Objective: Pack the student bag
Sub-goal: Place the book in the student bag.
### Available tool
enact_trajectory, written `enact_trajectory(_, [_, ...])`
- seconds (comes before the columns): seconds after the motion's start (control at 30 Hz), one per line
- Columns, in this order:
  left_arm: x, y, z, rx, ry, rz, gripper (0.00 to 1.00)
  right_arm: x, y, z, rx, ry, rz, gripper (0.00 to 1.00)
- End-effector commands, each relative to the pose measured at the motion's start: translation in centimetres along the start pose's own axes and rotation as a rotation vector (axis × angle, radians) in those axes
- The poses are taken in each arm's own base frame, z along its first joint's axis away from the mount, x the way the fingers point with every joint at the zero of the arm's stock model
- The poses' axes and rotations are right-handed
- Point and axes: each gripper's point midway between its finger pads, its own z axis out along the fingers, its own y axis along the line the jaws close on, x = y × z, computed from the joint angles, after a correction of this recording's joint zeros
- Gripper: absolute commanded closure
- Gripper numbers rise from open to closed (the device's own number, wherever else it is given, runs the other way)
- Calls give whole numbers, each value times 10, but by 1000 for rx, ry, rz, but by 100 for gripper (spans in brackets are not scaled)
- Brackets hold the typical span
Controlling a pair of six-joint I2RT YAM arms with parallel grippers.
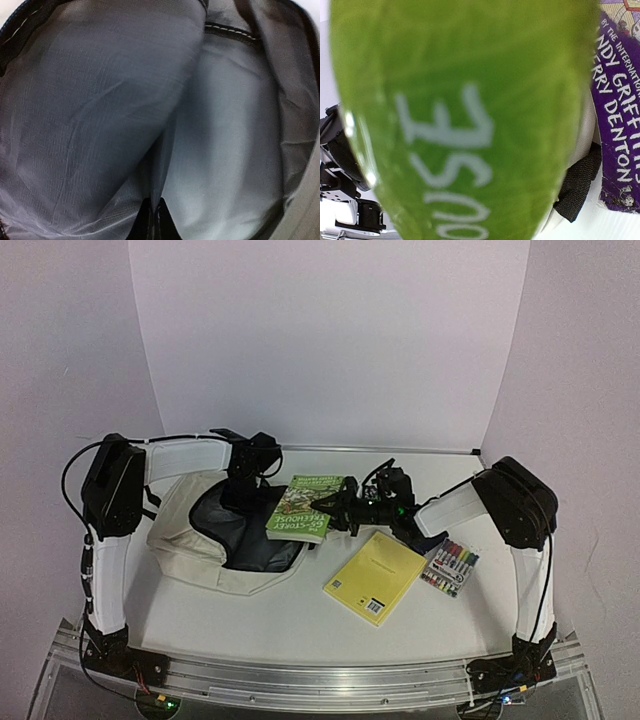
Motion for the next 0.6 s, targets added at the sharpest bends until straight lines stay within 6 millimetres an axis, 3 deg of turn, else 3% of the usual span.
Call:
enact_trajectory(0.0, [-19,8,-59,39,-121,-32,100,-11,67,6,-174,-16,-121,100])
enact_trajectory(0.17, [-28,10,-92,87,-190,-51,100,-2,69,24,-190,14,-119,100])
enact_trajectory(0.33, [-35,9,-116,131,-235,-59,100,6,56,40,-176,33,-103,100])
enact_trajectory(0.57, [-34,4,-127,188,-255,-58,100,7,48,74,-192,56,-120,100])
